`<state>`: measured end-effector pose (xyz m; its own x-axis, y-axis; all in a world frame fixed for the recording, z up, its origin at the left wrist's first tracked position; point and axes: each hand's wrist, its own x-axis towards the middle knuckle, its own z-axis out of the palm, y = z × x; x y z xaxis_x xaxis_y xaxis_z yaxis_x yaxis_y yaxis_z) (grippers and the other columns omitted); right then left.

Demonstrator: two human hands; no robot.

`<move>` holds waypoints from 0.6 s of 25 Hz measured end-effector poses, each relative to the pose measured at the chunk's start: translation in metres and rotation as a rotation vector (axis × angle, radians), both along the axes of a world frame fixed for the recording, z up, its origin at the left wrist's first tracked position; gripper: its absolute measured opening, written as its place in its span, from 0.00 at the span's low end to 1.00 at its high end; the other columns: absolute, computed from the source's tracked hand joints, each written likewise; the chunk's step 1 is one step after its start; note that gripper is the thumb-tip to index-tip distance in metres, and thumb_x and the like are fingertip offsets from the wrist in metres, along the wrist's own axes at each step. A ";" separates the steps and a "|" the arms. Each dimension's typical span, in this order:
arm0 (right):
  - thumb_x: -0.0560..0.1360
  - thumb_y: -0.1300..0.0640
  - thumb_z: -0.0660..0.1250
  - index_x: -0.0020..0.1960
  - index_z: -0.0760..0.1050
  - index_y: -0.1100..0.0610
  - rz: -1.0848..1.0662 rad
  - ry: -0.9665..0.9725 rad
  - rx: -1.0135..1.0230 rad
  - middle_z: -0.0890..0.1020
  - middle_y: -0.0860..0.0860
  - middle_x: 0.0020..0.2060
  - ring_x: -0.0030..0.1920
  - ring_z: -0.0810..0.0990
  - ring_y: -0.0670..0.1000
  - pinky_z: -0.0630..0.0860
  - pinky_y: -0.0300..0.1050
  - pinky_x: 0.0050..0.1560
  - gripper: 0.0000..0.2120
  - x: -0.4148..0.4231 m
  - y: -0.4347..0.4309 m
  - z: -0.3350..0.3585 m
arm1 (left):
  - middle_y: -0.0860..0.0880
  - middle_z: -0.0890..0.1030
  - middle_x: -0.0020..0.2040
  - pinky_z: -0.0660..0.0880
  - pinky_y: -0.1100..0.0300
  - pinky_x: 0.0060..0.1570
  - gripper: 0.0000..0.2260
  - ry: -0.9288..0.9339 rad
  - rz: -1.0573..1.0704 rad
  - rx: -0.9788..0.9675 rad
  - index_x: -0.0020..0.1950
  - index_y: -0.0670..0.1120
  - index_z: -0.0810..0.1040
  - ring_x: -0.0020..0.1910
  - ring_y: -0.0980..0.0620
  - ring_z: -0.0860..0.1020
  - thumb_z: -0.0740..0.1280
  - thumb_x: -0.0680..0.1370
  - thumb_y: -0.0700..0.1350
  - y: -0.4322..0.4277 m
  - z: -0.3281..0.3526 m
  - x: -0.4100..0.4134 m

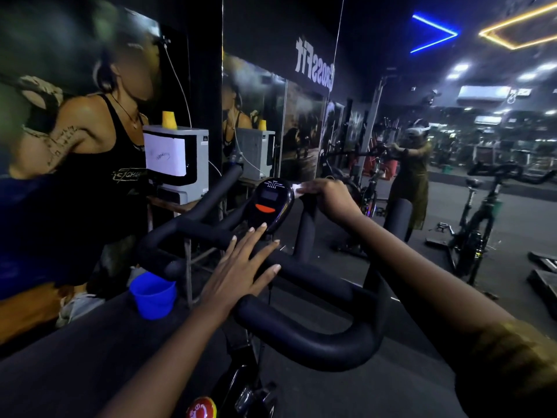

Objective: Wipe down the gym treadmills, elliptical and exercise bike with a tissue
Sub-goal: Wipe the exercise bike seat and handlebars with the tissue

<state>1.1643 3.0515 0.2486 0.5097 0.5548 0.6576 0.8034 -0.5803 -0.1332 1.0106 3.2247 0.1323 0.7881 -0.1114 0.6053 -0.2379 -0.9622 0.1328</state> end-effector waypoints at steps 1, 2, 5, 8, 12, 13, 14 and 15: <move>0.69 0.70 0.60 0.52 0.83 0.58 -0.014 -0.029 0.027 0.82 0.55 0.54 0.56 0.80 0.53 0.70 0.38 0.57 0.18 -0.007 -0.004 -0.007 | 0.45 0.59 0.77 0.47 0.49 0.71 0.37 0.002 0.001 -0.002 0.72 0.49 0.69 0.74 0.43 0.61 0.37 0.77 0.68 0.000 0.000 0.000; 0.69 0.70 0.60 0.53 0.82 0.57 -0.034 -0.059 0.037 0.82 0.55 0.54 0.56 0.80 0.53 0.71 0.39 0.55 0.19 -0.014 -0.007 -0.015 | 0.46 0.58 0.77 0.46 0.50 0.71 0.38 -0.002 0.000 -0.004 0.72 0.50 0.69 0.75 0.44 0.60 0.37 0.76 0.69 0.000 0.000 0.000; 0.68 0.71 0.61 0.55 0.82 0.55 -0.070 -0.107 0.096 0.83 0.56 0.53 0.52 0.82 0.56 0.77 0.46 0.51 0.21 -0.035 -0.015 -0.038 | 0.48 0.54 0.78 0.42 0.56 0.71 0.42 0.019 0.006 -0.013 0.74 0.51 0.66 0.76 0.47 0.56 0.33 0.73 0.72 -0.001 0.001 -0.002; 0.69 0.69 0.61 0.58 0.80 0.54 -0.066 -0.065 0.068 0.82 0.55 0.54 0.52 0.82 0.55 0.79 0.49 0.51 0.22 -0.060 -0.023 -0.053 | 0.50 0.51 0.79 0.38 0.59 0.70 0.44 0.025 0.015 -0.022 0.75 0.53 0.64 0.77 0.50 0.53 0.30 0.70 0.73 -0.002 0.003 -0.004; 0.69 0.51 0.53 0.60 0.78 0.55 -0.005 0.042 0.049 0.80 0.54 0.57 0.57 0.79 0.51 0.77 0.48 0.56 0.25 -0.104 -0.028 -0.059 | 0.50 0.51 0.79 0.39 0.58 0.71 0.42 0.036 0.023 -0.006 0.75 0.53 0.64 0.77 0.49 0.53 0.33 0.71 0.72 -0.002 0.002 -0.004; 0.67 0.48 0.50 0.61 0.78 0.54 0.004 0.059 0.022 0.79 0.53 0.59 0.59 0.77 0.51 0.76 0.47 0.57 0.29 -0.112 -0.029 -0.061 | 0.50 0.51 0.79 0.40 0.58 0.71 0.42 0.031 0.021 -0.003 0.75 0.52 0.64 0.77 0.49 0.54 0.33 0.72 0.72 -0.001 0.001 -0.004; 0.66 0.46 0.50 0.62 0.77 0.53 0.004 0.062 -0.026 0.78 0.53 0.60 0.60 0.77 0.50 0.76 0.46 0.57 0.30 -0.118 -0.032 -0.064 | 0.50 0.51 0.79 0.40 0.57 0.71 0.43 0.029 0.017 0.000 0.75 0.52 0.64 0.77 0.49 0.54 0.32 0.72 0.72 -0.001 0.001 -0.003; 0.67 0.47 0.50 0.62 0.77 0.52 0.022 0.056 -0.074 0.78 0.52 0.60 0.60 0.77 0.50 0.76 0.45 0.56 0.29 -0.121 -0.035 -0.068 | 0.50 0.51 0.79 0.40 0.57 0.71 0.43 0.031 0.014 0.001 0.75 0.52 0.64 0.77 0.49 0.53 0.31 0.71 0.72 -0.001 0.001 -0.003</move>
<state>1.0429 3.0160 0.1808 0.5318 0.6125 0.5849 0.8087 -0.5723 -0.1359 1.0077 3.2238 0.1329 0.8082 -0.1012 0.5801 -0.2204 -0.9655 0.1387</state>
